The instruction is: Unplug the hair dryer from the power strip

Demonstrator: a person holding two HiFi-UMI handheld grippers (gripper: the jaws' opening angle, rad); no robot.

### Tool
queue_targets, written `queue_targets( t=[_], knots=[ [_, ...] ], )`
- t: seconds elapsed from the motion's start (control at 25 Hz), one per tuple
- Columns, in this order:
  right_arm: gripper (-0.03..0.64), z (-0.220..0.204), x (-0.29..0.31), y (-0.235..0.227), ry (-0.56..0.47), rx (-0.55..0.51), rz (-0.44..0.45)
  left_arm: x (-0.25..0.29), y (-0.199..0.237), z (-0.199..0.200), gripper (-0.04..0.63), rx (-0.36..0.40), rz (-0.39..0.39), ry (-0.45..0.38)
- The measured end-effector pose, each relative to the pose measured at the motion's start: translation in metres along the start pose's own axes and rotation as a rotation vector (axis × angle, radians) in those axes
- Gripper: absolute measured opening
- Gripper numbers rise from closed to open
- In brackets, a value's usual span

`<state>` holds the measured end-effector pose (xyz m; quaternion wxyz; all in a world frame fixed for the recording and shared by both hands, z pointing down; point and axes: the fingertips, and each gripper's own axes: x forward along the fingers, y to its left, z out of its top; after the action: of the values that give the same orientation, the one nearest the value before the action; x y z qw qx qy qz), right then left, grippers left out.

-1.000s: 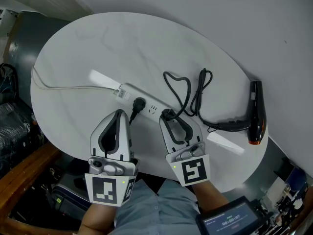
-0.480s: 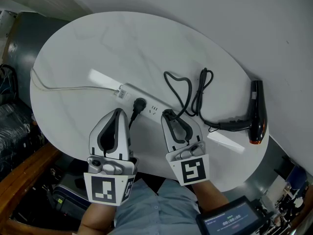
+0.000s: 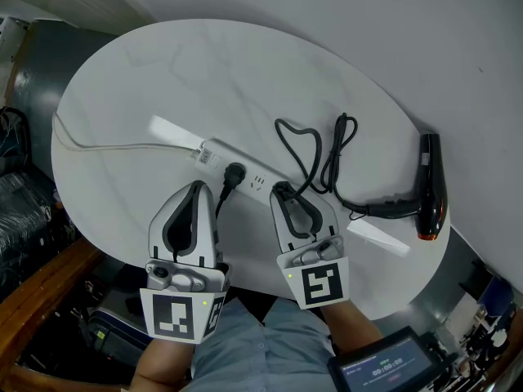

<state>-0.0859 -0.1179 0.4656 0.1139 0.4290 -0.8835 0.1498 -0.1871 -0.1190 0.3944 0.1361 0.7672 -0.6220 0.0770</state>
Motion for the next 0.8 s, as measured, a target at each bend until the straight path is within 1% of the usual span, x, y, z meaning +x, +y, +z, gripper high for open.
queue_targets(
  t=[0.8],
  knots=[
    [0.055,0.018,-0.001,-0.001,-0.043,0.007,-0.001,-0.001,-0.003,0.012,-0.003,0.013,0.004,-0.02]
  ],
)
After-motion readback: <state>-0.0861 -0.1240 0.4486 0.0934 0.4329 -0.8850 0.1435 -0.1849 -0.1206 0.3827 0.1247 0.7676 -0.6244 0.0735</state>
